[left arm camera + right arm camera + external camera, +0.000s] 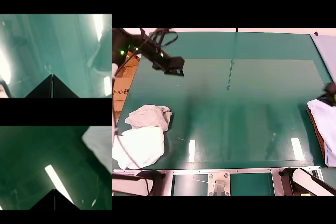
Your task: Fold the shirts.
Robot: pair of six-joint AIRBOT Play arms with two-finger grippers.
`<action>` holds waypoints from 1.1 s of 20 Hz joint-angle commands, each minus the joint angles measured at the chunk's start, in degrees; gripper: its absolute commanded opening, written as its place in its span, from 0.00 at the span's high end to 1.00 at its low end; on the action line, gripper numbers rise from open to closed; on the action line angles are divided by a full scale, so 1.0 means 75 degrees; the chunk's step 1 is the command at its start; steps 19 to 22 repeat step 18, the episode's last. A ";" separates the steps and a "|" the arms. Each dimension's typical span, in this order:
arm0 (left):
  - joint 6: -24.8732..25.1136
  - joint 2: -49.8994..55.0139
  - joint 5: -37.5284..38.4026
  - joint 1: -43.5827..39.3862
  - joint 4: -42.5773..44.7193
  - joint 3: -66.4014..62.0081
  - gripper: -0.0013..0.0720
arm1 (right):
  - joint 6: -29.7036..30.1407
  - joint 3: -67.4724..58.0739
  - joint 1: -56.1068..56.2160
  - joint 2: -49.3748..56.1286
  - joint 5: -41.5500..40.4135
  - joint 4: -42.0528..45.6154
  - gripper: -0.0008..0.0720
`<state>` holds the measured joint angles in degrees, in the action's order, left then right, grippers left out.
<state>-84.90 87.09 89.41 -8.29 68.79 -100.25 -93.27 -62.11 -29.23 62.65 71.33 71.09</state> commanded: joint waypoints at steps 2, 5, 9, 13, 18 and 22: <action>-0.0408 -0.2040 -0.0662 -0.0187 0.0041 0.3421 0.95 | 0.0134 0.1087 0.2614 -0.0035 -0.0050 0.0466 0.95; -0.0618 -0.3311 -0.1230 -0.0187 0.0271 0.5254 0.95 | 0.0131 0.1367 0.3663 -0.0032 -0.0370 0.0466 0.95; -0.0629 -0.3555 -0.1390 -0.0187 0.0568 0.5627 0.95 | 0.0128 0.1346 0.4304 -0.0032 -0.0734 0.0405 0.95; -0.0629 -0.3555 -0.1480 -0.0187 0.0545 0.5627 0.95 | 0.0128 0.1346 0.4363 -0.0032 -0.0734 0.0391 0.95; -0.0659 -0.3555 -0.1530 -0.0187 0.0545 0.5627 0.95 | 0.0128 0.1346 0.4363 -0.0032 -0.0734 0.0391 0.95; -0.0659 -0.3555 -0.1530 -0.0187 0.0545 0.5627 0.95 | 0.0128 0.1346 0.4363 -0.0032 -0.0734 0.0391 0.95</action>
